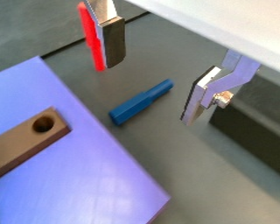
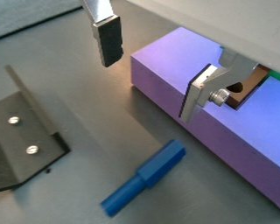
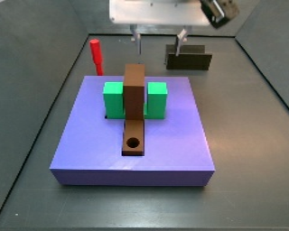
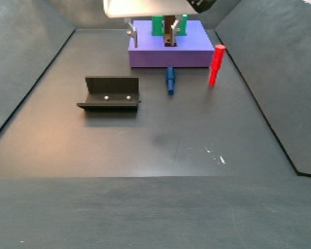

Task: Pick up the blue object. Move up. Place the blue object on the fixture. Regrasp the blue object. Move to above the board. Insert the blue object.
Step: Pick up the blue object.

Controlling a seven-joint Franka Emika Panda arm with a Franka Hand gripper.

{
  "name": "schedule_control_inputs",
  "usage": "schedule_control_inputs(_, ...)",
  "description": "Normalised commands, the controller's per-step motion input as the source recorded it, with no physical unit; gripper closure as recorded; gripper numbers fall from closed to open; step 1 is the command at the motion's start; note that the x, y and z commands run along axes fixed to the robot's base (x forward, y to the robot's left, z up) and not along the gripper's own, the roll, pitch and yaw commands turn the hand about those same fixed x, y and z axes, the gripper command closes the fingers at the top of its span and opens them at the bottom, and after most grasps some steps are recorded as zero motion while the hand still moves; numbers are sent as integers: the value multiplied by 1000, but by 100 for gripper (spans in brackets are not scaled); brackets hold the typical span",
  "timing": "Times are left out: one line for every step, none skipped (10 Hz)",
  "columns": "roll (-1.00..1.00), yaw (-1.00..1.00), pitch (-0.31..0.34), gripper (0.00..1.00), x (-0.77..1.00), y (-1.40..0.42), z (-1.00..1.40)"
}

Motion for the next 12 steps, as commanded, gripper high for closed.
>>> schedule_control_inputs(246, 0, 0, 0, -60, -246, -197)
schedule_control_inputs(157, -11, 3, 0, -37, -146, -246)
schedule_control_inputs(71, -146, 0, 0, -177, 0, -229)
schedule_control_inputs(40, -189, 10, 0, -57, 0, -149)
schedule_control_inputs(74, -191, 0, 0, -6, 0, -223)
schedule_control_inputs(114, -143, -19, 0, -77, 0, -203)
schedule_control_inputs(86, -83, -66, 0, -169, 14, -226)
schedule_control_inputs(0, 0, -116, 0, -254, 129, -314)
schedule_control_inputs(-47, 0, -136, 0, -246, 146, -300)
schedule_control_inputs(-103, 0, -151, 0, -209, 166, -274)
schedule_control_inputs(-101, 0, -137, 0, -154, 160, -229)
schedule_control_inputs(-54, 0, -110, 0, -100, 131, -217)
